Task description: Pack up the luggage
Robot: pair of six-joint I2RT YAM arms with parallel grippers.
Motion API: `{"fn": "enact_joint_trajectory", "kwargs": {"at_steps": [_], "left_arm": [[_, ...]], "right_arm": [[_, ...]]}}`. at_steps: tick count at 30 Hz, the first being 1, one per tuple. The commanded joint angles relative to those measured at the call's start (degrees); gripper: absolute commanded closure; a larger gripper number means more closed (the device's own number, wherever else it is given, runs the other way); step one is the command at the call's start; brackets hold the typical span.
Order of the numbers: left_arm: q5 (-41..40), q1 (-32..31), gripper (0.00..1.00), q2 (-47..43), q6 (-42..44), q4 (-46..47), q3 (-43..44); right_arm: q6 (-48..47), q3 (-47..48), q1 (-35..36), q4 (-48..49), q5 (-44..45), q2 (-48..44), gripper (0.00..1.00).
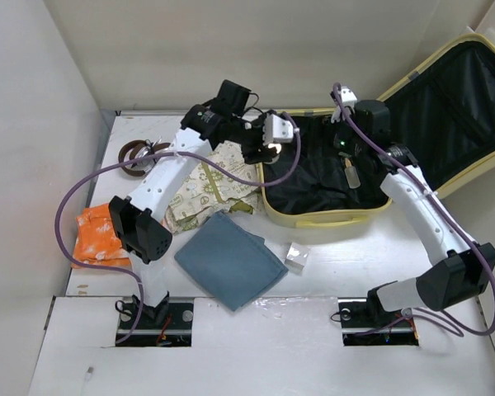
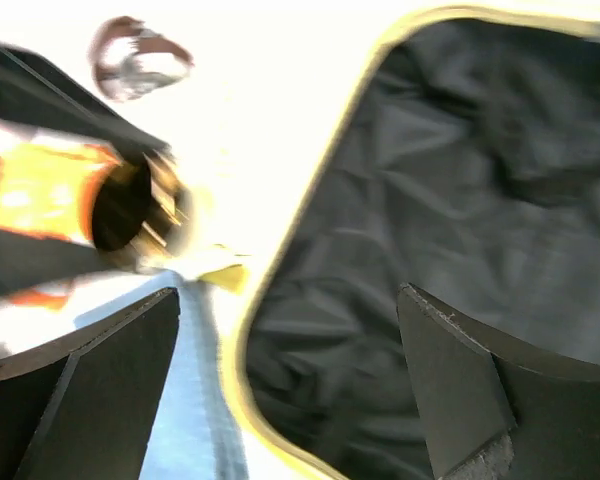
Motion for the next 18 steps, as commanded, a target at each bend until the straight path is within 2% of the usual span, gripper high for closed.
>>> {"fn": "enact_joint_trajectory", "kwargs": {"at_steps": [1, 5, 9, 18], "left_arm": [[3.3, -3.0, 1.00, -3.0, 3.9, -2.0, 0.3], [1.9, -4.9, 1.00, -3.6, 1.6, 1.4, -0.9], [1.4, -6.1, 1.00, -4.9, 0.6, 3.3, -2.2], [2.0, -6.1, 1.00, -5.4, -0.6, 4.4, -3.4]], "right_arm": [[6.4, -1.4, 2.0, 11.6, -7.9, -0.4, 0.06], [9.4, -3.9, 2.0, 12.1, -7.9, -0.9, 0.06], [12.3, -7.1, 2.0, 15.8, -12.0, -0.4, 0.06], [12.9, -8.7, 2.0, 16.4, -13.1, 1.4, 0.06]]}}
